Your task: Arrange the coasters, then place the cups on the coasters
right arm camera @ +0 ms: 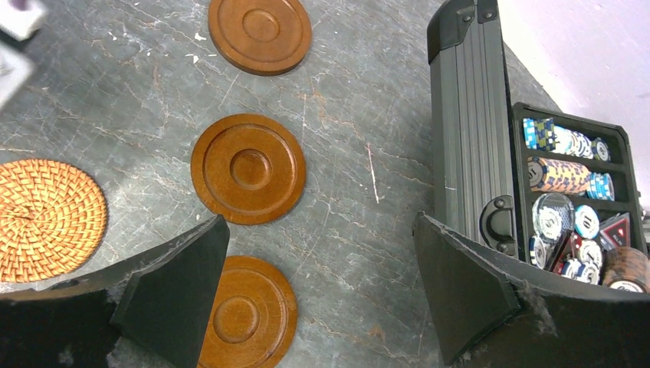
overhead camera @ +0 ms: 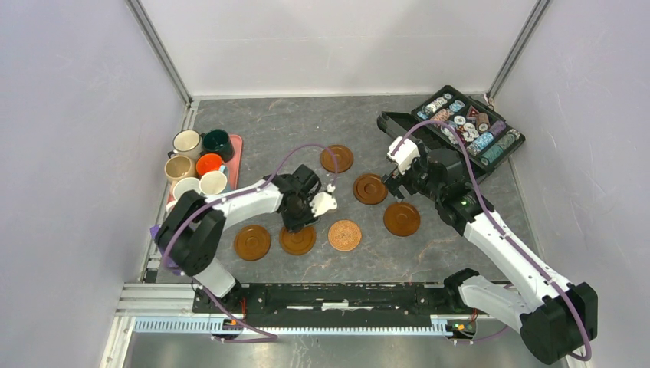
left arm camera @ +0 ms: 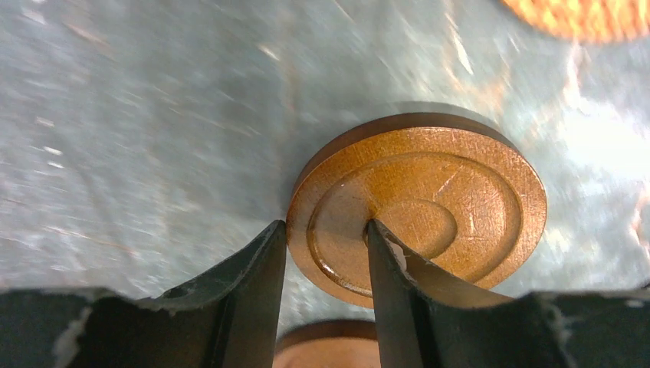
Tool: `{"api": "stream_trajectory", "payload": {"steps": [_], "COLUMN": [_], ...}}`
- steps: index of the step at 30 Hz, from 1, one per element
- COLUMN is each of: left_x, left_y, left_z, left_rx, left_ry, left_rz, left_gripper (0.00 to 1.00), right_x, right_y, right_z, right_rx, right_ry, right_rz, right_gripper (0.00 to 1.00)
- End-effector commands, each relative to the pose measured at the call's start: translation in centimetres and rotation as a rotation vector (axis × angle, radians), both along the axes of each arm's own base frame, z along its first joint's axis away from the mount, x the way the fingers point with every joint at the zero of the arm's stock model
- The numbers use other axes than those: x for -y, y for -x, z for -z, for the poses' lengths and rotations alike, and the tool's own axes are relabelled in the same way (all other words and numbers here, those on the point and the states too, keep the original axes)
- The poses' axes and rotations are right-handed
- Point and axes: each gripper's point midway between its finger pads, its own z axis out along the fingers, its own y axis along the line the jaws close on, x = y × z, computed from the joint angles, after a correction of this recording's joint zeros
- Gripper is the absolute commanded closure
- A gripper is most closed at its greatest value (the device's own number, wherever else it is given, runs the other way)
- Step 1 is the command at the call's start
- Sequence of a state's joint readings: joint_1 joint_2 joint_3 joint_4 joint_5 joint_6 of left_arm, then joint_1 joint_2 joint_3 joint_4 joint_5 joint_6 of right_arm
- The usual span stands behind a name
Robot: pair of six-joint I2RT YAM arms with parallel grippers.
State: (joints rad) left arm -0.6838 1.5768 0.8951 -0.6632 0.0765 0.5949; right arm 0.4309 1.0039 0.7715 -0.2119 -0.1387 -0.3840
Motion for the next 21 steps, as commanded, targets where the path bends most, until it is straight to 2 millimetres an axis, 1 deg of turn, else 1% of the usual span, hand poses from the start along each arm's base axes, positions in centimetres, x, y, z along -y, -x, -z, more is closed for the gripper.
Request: {"api": "stream_trajectory", "payload": {"steps": [1,4,7,11,17,21], "left_x": [3.5,4.4,5.1,6.4,7.1,7.0], "left_y": [-6.9,-9.1,-11.1,-12.5,-13.5,-13.4], "left_z": [-0.8,-0.7,-1.2,-2.0,-1.7,-1.8], "left_rx": [0.154,0.159,0.175,0.179,0.170,0.163], "left_ry": [0.083,0.094,0.086,0.113,0.106,0.101], "left_rz": [-0.148,-0.198,-0.230,-0.237,-0.242,-0.241], "left_gripper": [0.51,0.51,0.51,0.51,0.51,0.51], "right_x": [0.7,0.9,1.2,1.4,1.7,1.7], "right_y": [-0.1,0.1,0.2,0.5,0.5,0.5], "right_z": [-0.6,-0.6,-0.6,-0.2,-0.5,-0.4], "right_rx": [0.031,0.032,0.035,0.033,0.043,0.044], "right_ry": [0.010,0.011,0.012,0.019,0.021,0.029], "right_rz": [0.022,0.026,0.033,0.036,0.040,0.037], "right_gripper": [0.02,0.02,0.02,0.02,0.02,0.02]}}
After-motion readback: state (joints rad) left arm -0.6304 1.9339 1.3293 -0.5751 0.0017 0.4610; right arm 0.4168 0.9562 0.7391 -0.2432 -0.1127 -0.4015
